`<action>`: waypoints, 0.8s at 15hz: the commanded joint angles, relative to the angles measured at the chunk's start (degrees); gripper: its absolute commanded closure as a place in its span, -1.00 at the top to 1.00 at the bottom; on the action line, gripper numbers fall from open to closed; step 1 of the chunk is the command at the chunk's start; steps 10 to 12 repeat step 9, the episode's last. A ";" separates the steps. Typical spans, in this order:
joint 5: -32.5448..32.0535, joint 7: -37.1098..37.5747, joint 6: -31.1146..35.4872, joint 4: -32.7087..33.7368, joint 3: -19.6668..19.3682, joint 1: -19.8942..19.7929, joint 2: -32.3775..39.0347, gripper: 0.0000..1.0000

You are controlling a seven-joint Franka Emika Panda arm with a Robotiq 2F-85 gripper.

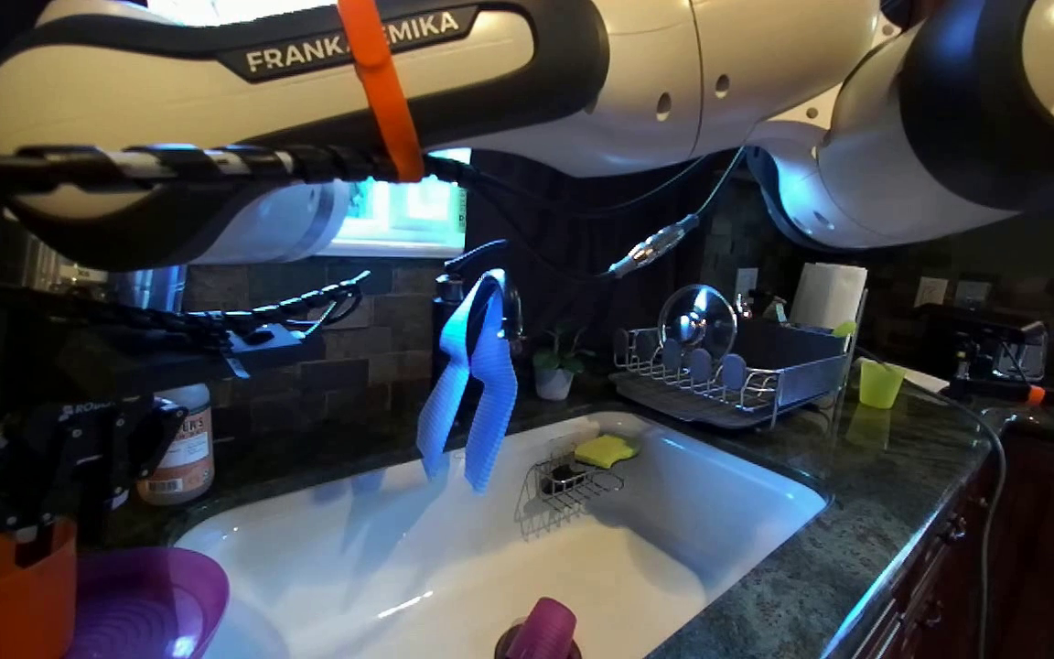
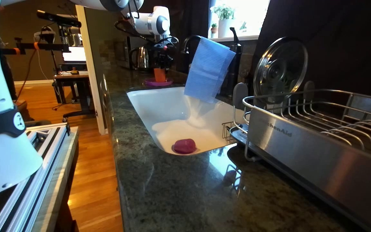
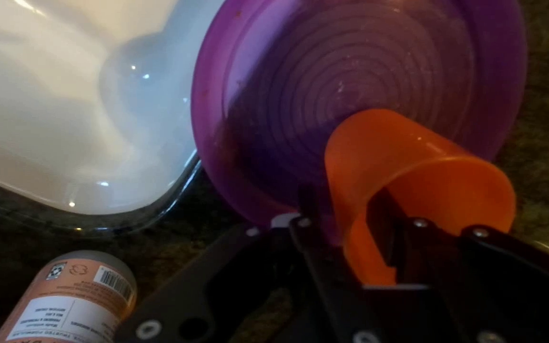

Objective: Put the orange cup on the pink plate

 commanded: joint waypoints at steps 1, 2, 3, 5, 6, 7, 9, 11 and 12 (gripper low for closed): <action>-1.64 2.05 -0.55 1.75 -1.23 1.84 -1.24 0.32; -2.74 2.43 -0.50 1.70 -1.75 2.65 -2.30 0.50; -4.16 2.95 -0.69 1.36 -2.38 3.70 -3.80 0.63; -7.39 5.16 -1.51 0.82 -4.16 5.84 -6.35 0.94; -9.89 7.22 -1.73 0.16 -5.69 7.49 -8.11 0.99; -12.67 8.24 -1.34 0.00 -7.25 8.91 -9.04 1.00; -10.57 6.09 -0.21 2.09 -5.26 7.44 -7.24 0.99; -10.57 6.09 -0.21 2.09 -5.26 7.44 -7.24 0.99; -10.57 6.09 -0.21 2.09 -5.26 7.44 -7.24 0.99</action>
